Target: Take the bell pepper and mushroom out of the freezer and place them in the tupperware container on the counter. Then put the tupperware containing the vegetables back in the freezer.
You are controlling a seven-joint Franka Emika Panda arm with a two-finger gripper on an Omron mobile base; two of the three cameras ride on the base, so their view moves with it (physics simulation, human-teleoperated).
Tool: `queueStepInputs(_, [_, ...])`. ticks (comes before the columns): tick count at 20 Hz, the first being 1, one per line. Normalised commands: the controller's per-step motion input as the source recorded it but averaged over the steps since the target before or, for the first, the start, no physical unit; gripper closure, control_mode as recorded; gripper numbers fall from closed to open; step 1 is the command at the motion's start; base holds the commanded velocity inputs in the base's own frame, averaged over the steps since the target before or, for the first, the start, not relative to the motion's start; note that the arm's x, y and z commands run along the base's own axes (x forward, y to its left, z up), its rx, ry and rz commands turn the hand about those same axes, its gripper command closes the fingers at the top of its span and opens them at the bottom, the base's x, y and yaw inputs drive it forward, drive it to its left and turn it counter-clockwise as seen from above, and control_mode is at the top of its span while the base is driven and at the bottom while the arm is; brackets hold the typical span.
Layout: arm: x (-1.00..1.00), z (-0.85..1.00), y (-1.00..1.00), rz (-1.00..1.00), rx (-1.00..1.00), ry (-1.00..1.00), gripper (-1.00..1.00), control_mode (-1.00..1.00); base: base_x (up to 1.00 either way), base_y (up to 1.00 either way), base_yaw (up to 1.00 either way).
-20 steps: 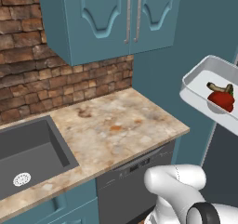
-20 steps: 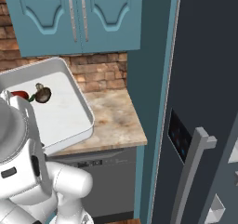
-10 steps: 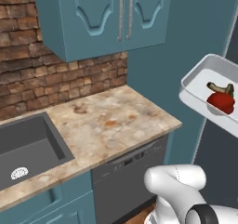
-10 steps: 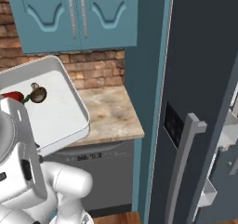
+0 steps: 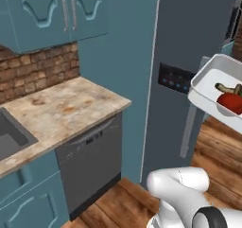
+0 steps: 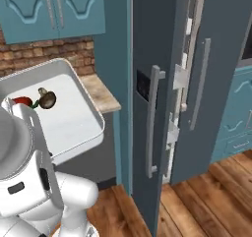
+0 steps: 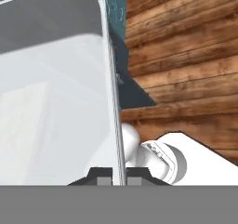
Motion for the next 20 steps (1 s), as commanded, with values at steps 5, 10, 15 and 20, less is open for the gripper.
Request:
queueStepInputs(5, [0.0,0.0,0.0,0.0,0.0,0.0,1.0,1.0,-0.35,-0.01,-0.63])
queueStepInputs(10, [0.0,0.0,0.0,0.0,0.0,0.0,1.0,1.0,0.01,-0.28,-0.56])
queueStepInputs(15, [0.0,0.0,0.0,0.0,0.0,0.0,1.0,1.0,0.01,-0.47,-0.51])
queueStepInputs(20, [0.0,0.0,0.0,0.0,0.0,0.0,1.0,1.0,0.15,-0.58,-0.43])
